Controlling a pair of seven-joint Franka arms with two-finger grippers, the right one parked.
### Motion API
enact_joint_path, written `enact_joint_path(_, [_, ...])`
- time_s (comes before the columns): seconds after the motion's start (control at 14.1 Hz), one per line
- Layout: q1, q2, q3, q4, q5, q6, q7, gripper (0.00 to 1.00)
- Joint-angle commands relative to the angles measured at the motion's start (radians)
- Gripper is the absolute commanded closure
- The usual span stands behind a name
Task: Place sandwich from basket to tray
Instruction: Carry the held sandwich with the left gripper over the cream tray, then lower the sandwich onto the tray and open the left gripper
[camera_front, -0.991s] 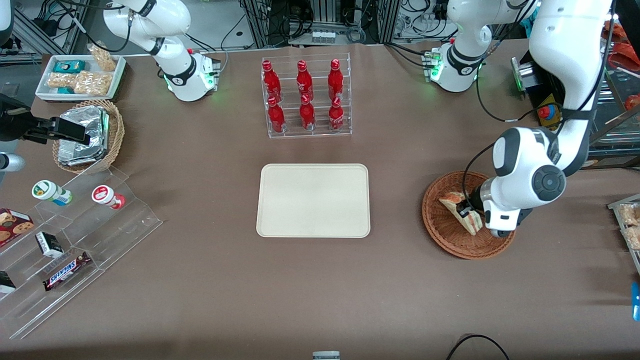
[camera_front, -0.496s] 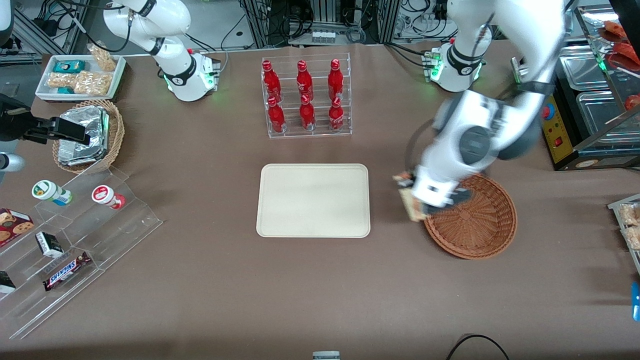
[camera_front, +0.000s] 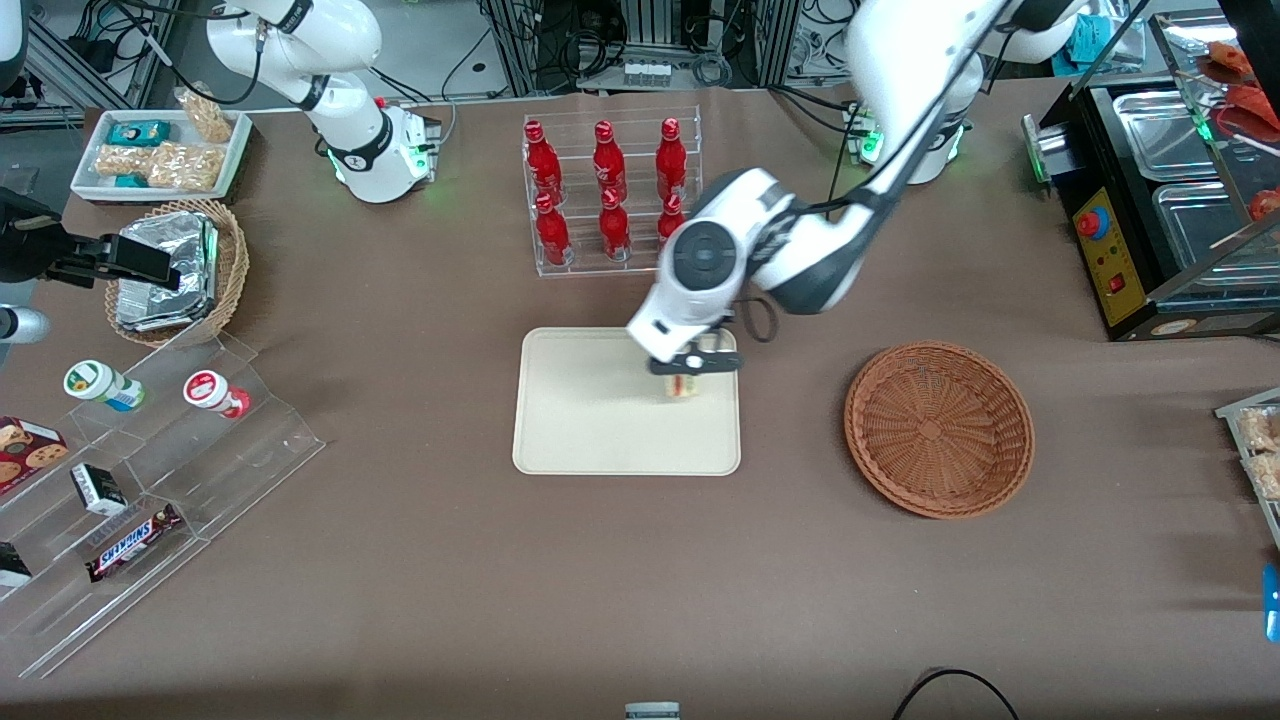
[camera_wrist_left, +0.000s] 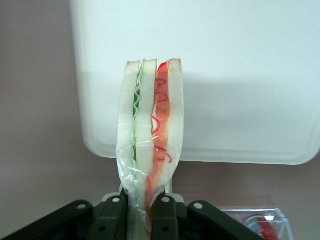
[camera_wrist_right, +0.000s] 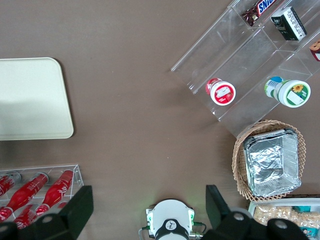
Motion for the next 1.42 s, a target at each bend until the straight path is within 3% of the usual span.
enact_joint_path(0.0, [-0.079,0.089,0.017,0.09,0.021,0.075,-0.071,0.79])
enact_joint_path(0.28, [-0.096,0.139,0.017,0.09,0.082,0.089,-0.094,0.73])
enact_joint_path(0.35, [-0.094,0.147,0.019,0.092,0.081,0.092,-0.094,0.66])
enact_joint_path(0.42, [-0.094,0.149,0.019,0.091,0.082,0.103,-0.092,0.47])
enact_joint_path(0.5, [-0.093,0.149,0.019,0.092,0.081,0.107,-0.092,0.09])
enact_joint_path(0.57, [-0.091,0.146,0.019,0.092,0.081,0.107,-0.091,0.0])
enact_joint_path(0.85, [-0.084,0.058,0.077,0.086,0.073,0.085,-0.094,0.0])
enact_joint_path(0.99, [-0.084,-0.024,0.138,0.087,0.059,-0.033,-0.08,0.0])
enact_joint_path(1.13, [-0.082,-0.116,0.218,0.081,-0.034,-0.122,-0.04,0.0])
enact_joint_path(1.35, [-0.083,-0.21,0.389,0.089,-0.141,-0.36,0.221,0.0])
